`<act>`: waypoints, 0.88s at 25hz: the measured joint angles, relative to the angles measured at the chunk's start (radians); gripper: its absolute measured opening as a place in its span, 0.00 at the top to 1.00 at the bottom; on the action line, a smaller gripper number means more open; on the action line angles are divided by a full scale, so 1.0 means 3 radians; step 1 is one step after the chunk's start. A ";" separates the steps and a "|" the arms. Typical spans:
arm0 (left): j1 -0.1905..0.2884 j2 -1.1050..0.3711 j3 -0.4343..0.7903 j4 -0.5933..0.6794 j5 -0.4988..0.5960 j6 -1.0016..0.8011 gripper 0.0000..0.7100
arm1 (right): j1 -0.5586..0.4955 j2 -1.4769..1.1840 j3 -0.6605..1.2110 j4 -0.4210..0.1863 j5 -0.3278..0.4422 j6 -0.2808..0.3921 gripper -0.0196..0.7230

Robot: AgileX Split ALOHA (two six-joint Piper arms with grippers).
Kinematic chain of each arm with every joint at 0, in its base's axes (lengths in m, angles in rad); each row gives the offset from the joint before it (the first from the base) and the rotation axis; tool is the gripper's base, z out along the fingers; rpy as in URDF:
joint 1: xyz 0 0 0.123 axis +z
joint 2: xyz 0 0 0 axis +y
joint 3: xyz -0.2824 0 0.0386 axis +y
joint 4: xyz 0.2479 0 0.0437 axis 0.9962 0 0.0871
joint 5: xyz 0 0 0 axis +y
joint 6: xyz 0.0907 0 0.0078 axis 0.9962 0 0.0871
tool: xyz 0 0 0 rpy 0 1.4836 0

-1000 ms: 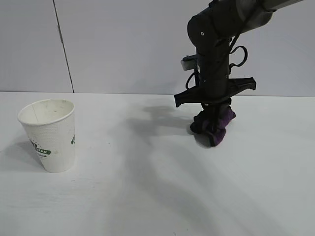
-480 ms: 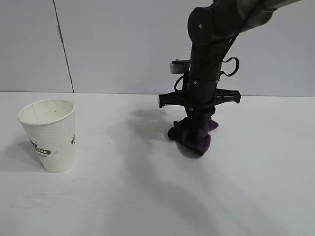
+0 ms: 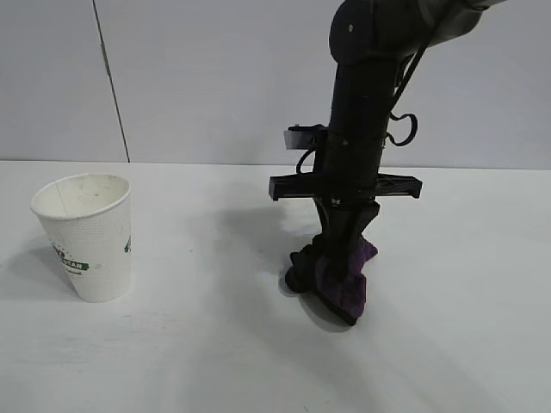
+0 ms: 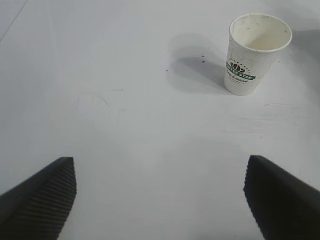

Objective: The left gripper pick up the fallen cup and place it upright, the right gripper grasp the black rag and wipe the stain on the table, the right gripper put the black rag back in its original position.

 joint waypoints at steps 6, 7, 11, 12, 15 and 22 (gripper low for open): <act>0.0000 0.0000 0.0000 0.0000 0.0000 0.0000 0.08 | 0.0000 -0.0101 -0.0053 0.0032 -0.0063 -0.0013 0.45; 0.0000 0.0000 0.0000 0.0000 0.0000 0.0000 0.08 | 0.0000 -0.0110 -0.0083 0.0032 -0.0033 -0.0013 0.38; 0.0000 0.0000 0.0000 0.0000 0.0000 0.0000 0.08 | 0.0000 -0.0173 -0.0261 -0.0005 0.0081 0.0040 0.29; 0.0000 0.0000 0.0000 0.0000 0.0000 0.0000 0.08 | 0.0000 -0.0211 -0.0315 -0.0076 0.0092 0.0083 0.29; 0.0000 0.0000 0.0000 0.0000 0.0000 0.0000 0.08 | 0.0000 -0.0339 -0.0451 -0.0559 0.0163 0.0310 0.29; 0.0000 0.0000 0.0000 0.0000 0.0000 0.0000 0.08 | -0.0295 -0.0860 -0.0482 -0.1778 0.0196 0.0732 0.31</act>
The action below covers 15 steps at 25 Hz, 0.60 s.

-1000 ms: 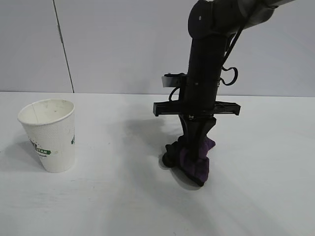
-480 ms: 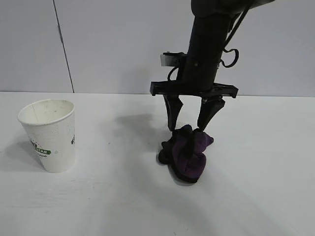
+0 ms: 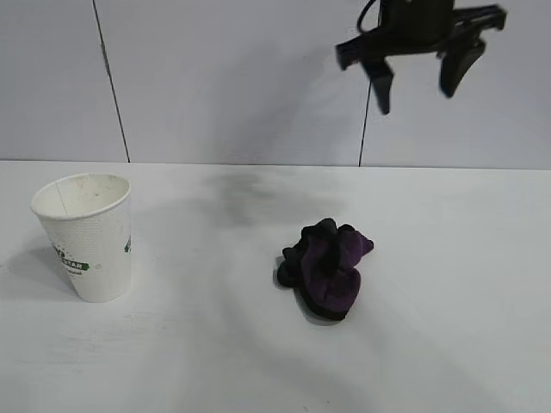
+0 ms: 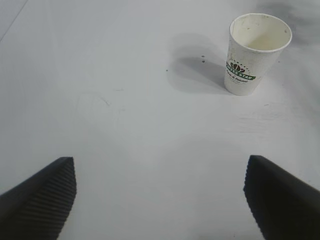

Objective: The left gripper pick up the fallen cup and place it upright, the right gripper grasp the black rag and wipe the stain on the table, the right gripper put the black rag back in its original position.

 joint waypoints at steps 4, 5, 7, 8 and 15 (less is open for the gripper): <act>0.0000 0.0000 0.0000 0.0000 0.0000 0.0000 0.08 | -0.0509 -0.0455 0.0000 -0.0038 0.0034 0.0037 0.34; 0.0000 0.0000 0.0000 0.0000 0.0000 0.0000 0.08 | -0.0625 -0.0574 0.0000 -0.0038 0.0039 0.0037 0.34; 0.0000 0.0000 0.0000 0.0000 0.0000 0.0000 0.08 | -0.0880 -0.0863 0.0000 -0.0042 0.0045 0.0037 0.34; 0.0000 0.0000 0.0000 0.0000 0.0000 0.0000 0.08 | -0.1020 -0.1066 0.0000 -0.0034 0.0052 0.0034 0.34; 0.0000 0.0000 0.0000 0.0000 0.0000 0.0000 0.08 | -0.1565 -0.2328 -0.0007 0.0265 0.0135 -0.0084 0.35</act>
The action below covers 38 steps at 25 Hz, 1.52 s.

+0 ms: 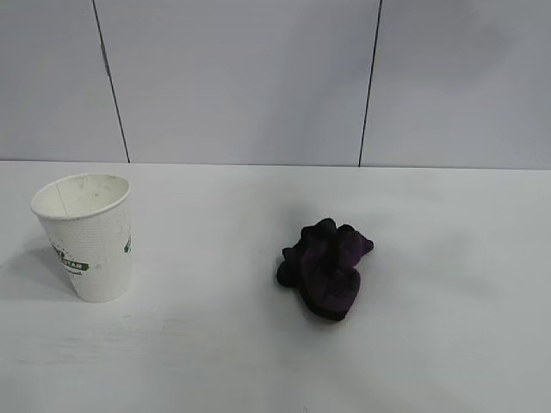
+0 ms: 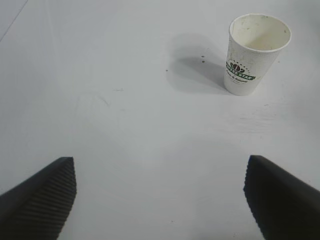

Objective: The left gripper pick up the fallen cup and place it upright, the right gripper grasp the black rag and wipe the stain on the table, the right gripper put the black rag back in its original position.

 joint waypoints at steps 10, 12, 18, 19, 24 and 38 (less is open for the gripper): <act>0.0000 0.0000 0.0000 0.0000 0.0000 0.0000 0.08 | 0.0000 -0.2082 0.0905 0.1497 0.0012 -0.0548 0.35; 0.0000 0.0000 0.0000 0.0000 0.0000 0.0000 0.08 | 0.0000 -0.2511 0.1380 0.1519 0.0012 -0.0563 0.35; 0.0000 0.0000 0.0000 0.0000 0.0000 0.0000 0.08 | 0.0000 -0.3671 0.2781 0.1374 0.0012 -0.0607 0.35; 0.0000 0.0000 0.0000 0.0000 0.0000 0.0000 0.08 | 0.0000 -0.3792 0.2937 0.1334 0.0012 -0.0611 0.35; 0.0000 0.0000 0.0000 0.0000 0.0000 0.0000 0.08 | 0.0000 -0.4125 0.3657 0.1114 -0.0008 -0.0593 0.35; 0.0000 0.0000 0.0000 0.0000 0.0000 0.0000 0.08 | 0.0201 -0.4132 0.4925 0.0771 -0.0579 -0.0337 0.35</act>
